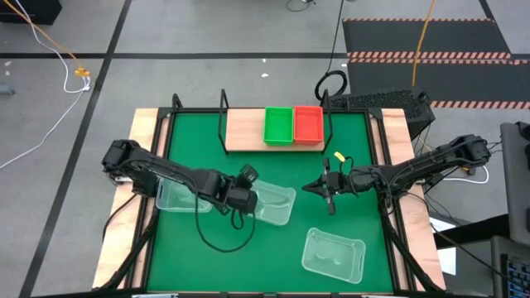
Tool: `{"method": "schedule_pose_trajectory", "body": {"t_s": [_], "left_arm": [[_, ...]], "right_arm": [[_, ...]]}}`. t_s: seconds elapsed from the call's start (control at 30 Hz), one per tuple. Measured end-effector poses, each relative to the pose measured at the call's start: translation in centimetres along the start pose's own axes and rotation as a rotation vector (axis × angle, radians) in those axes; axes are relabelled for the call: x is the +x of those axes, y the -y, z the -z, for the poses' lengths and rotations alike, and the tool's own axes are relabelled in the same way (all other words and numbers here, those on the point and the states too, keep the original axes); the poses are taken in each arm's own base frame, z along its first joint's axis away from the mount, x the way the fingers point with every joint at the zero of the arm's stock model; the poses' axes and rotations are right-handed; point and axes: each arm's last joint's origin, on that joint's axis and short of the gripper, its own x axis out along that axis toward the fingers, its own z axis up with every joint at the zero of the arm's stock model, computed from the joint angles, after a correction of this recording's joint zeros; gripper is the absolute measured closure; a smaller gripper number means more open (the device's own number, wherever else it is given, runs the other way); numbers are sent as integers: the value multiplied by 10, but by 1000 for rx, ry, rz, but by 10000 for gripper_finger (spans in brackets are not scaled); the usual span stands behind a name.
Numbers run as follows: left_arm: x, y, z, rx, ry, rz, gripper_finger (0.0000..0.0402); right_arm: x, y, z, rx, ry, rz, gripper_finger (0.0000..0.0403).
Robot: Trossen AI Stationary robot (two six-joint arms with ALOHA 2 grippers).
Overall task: Stack baskets on shelf by color
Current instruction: Put the bottom right transparent bin on the shelf
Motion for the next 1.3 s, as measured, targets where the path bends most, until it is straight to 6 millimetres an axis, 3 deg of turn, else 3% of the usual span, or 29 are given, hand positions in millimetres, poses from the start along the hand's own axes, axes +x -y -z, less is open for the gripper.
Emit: {"method": "schedule_pose_trajectory", "body": {"t_s": [0.23, 0.63, 0.73, 0.9, 1.0, 1.2, 1.3], "left_arm": [[0, -2, 1, -186, -2, -3, 273], [-3, -2, -6, -335, 56, -20, 273], [-3, -1, -7, -327, 56, -20, 273], [-3, -1, -7, -314, 59, -22, 273], [-3, -2, -8, -350, 71, -37, 273], [-5, -3, -8, -577, 43, -152, 273], [-8, -2, -9, -756, 39, -252, 273]], "right_arm": [[0, 0, -1, 2, 6, 0, 403], [0, -1, -3, -35, 30, -20, 403], [4, -3, -9, -112, -78, -39, 402], [28, -10, -40, -224, -366, -31, 384], [52, -21, -51, -331, -467, -127, 358], [85, -38, -38, -549, -716, -307, 288], [95, -39, -41, -587, -733, -270, 258]]}}
